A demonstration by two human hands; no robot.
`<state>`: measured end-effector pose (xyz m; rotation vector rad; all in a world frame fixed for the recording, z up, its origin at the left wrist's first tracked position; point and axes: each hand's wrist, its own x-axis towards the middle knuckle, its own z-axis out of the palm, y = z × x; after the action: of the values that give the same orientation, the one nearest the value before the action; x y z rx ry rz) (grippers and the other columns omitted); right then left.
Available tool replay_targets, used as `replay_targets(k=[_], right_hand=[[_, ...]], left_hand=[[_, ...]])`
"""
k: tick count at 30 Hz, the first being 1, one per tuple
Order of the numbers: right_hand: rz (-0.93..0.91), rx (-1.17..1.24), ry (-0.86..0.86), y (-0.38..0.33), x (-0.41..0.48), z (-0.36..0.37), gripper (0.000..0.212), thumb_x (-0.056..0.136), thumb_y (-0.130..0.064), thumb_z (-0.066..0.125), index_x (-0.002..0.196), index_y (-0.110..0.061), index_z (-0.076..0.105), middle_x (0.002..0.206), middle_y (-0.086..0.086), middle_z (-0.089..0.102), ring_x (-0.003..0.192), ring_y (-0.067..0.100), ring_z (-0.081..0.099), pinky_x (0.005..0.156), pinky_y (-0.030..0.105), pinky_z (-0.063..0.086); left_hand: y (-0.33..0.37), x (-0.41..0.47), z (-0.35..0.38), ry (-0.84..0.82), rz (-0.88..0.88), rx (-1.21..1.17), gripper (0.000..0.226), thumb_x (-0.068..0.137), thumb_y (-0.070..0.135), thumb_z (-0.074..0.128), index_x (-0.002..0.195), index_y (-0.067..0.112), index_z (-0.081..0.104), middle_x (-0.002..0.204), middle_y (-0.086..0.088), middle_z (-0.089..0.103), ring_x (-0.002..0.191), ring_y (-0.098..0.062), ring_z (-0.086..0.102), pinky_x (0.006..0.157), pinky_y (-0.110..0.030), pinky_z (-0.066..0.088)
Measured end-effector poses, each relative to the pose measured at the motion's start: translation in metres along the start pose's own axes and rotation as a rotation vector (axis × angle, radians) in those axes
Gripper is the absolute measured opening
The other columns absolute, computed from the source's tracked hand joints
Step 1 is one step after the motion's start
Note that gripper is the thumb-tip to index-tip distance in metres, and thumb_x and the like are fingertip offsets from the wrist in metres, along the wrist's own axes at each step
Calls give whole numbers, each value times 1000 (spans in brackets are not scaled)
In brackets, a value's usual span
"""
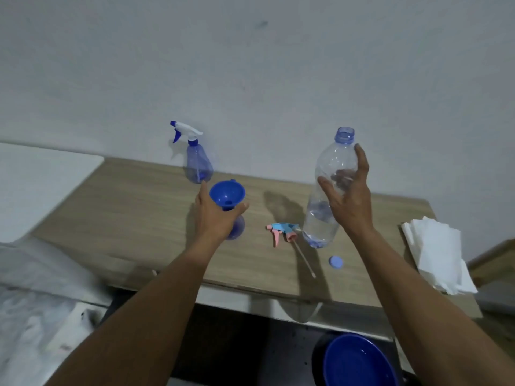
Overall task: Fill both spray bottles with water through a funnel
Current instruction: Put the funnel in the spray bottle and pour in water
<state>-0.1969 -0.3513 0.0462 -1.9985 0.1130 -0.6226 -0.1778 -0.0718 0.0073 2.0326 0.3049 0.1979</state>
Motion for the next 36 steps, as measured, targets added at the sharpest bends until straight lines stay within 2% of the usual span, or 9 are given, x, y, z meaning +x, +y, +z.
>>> replay_targets(k=[2,6,11,19,22,24,28,30,36], right_hand=[[-58,-48,-50,-14,11,-4,92,86,-32,78,152,-47,15,119,3,59,99,14,66,84,19,47],[-144,-168,-223,-50,32,-16,91,86,-31,78,150,-53,18,120,0,56,92,9,64,76,7,44],[-242,-272,-353,-87,39,-14,91,85,-32,78,150,-53,18,108,5,59,94,19,66,89,30,53],[-210,-479,-676,-110,31,18,94,84,-30,79,150,-56,16,110,11,62,89,21,68,87,38,55],[-161,-565,-803,-108,25,33,95,85,-28,78,150,-56,14,111,10,62,93,20,59,83,31,45],[-127,-604,-848,-104,22,41,95,85,-28,77,149,-58,13,109,9,62,97,20,58,85,32,44],[-78,-709,-910,-96,20,50,95,87,-31,76,148,-61,10,108,9,64,96,20,58,87,35,47],[-56,-762,-937,-93,19,54,94,88,-33,75,149,-60,9,109,8,63,92,19,57,83,33,45],[-33,-862,-987,-96,21,67,95,87,-29,74,149,-61,9,105,6,63,99,26,61,92,39,50]], left_hand=[[-4,6,-1,-44,-14,-36,116,46,63,88,143,25,38,134,0,58,120,-21,58,101,-45,50],[-2,7,-7,-78,0,-98,85,55,52,89,128,27,53,120,3,65,106,-18,64,95,-41,53],[-2,8,-13,-159,16,-115,64,66,35,91,119,22,56,115,1,66,103,-20,63,87,-35,50],[-7,11,-24,-206,53,-108,52,71,29,88,112,19,58,107,2,67,99,-20,64,71,-26,44],[-7,13,-29,-243,65,-108,46,74,33,86,105,29,53,96,16,61,85,-1,58,65,-16,40],[-9,17,-30,-265,81,-97,42,75,36,85,98,38,49,92,21,58,83,2,57,68,-20,44],[-15,25,-31,-244,100,-92,46,70,36,85,110,30,62,100,11,70,93,-13,67,85,-40,56],[-15,27,-31,-246,114,-85,47,69,34,85,110,31,64,97,11,71,91,-13,67,85,-39,56],[-14,34,-33,-286,144,-57,48,70,28,85,113,32,65,95,11,71,89,-12,67,83,-34,56]])
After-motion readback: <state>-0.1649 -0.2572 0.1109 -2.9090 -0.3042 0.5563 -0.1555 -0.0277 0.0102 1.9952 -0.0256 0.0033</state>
